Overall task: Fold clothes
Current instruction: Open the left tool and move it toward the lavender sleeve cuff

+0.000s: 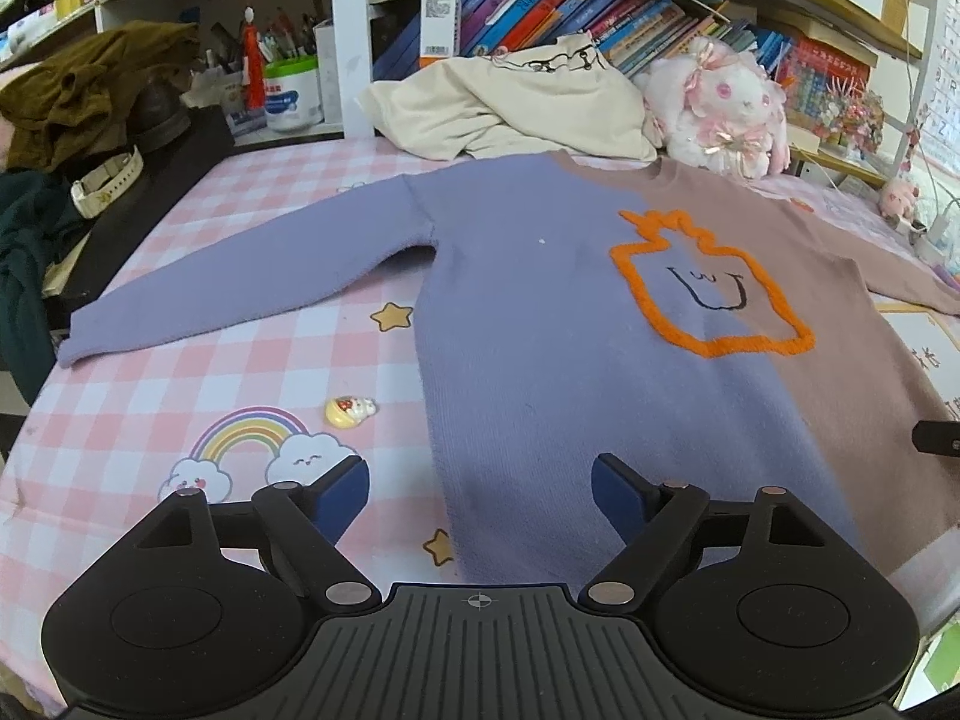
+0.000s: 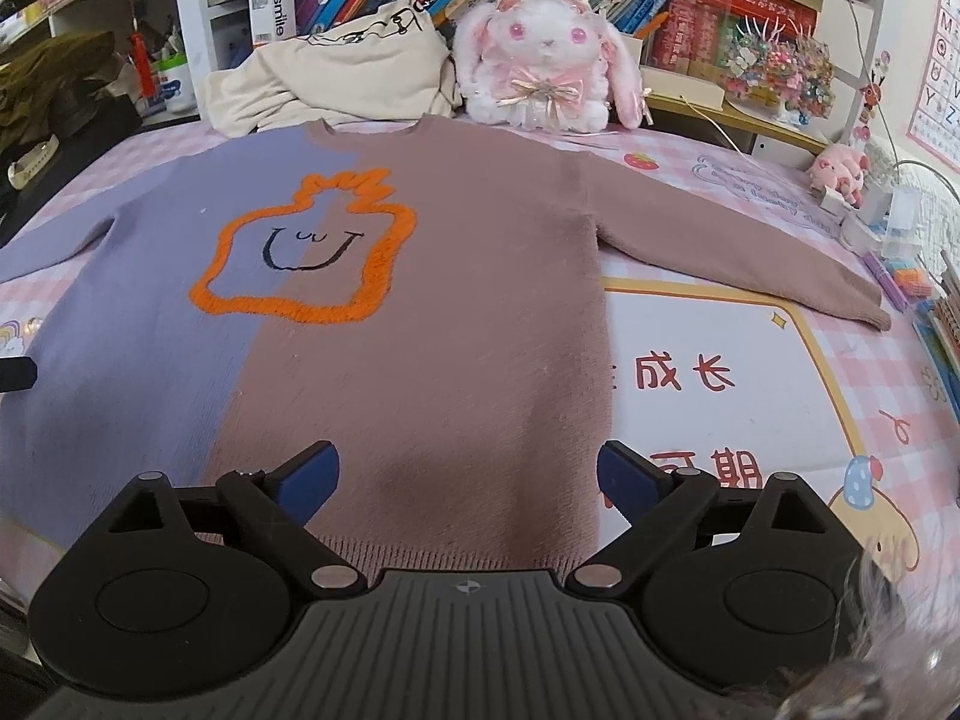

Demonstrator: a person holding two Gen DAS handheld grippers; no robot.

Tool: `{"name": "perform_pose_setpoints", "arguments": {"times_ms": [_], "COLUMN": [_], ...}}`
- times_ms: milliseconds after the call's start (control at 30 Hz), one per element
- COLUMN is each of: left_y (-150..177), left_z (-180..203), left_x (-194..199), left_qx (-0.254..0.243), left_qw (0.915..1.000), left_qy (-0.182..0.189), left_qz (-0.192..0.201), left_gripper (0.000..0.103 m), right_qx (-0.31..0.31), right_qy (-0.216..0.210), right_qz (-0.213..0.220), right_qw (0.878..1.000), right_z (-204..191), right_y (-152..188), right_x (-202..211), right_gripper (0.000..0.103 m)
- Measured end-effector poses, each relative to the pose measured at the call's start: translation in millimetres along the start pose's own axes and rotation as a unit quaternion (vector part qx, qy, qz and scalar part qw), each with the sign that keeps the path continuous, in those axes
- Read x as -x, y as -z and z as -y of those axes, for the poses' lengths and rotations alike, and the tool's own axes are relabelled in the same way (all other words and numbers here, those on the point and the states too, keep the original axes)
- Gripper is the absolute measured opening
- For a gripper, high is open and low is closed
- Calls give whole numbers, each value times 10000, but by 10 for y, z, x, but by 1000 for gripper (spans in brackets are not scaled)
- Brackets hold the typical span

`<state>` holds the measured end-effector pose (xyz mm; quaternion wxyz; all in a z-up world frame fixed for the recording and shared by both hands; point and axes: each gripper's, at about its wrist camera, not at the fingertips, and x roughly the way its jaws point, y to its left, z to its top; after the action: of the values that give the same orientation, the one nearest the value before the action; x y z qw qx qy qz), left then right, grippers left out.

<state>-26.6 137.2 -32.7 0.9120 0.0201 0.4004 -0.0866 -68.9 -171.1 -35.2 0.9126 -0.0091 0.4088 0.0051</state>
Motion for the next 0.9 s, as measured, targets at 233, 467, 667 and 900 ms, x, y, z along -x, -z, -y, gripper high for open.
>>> {"name": "perform_pose_setpoints", "arguments": {"times_ms": [233, 467, 667, 900], "left_y": [1, -25, -61, -94], "left_z": [29, 9, 7, -58], "left_x": [-19, -50, -79, -123], "left_qx": [-95, -47, -54, 12], "left_qw": [9999, 9999, 9999, 10000], "left_qy": [52, 93, 105, 31], "left_qz": [-65, -89, -52, -23], "left_gripper": [85, 85, 85, 85], "right_qx": [79, 80, 147, 167], "right_qy": [-38, -28, -25, 17], "right_qz": [-32, -43, -37, -55], "right_qw": [10000, 10000, 9999, 9998], "right_z": [-55, -74, -91, -106], "right_y": [10, -12, -57, -106], "right_x": [-27, -55, -85, -126], "right_gripper": [94, 94, 94, 94]}}
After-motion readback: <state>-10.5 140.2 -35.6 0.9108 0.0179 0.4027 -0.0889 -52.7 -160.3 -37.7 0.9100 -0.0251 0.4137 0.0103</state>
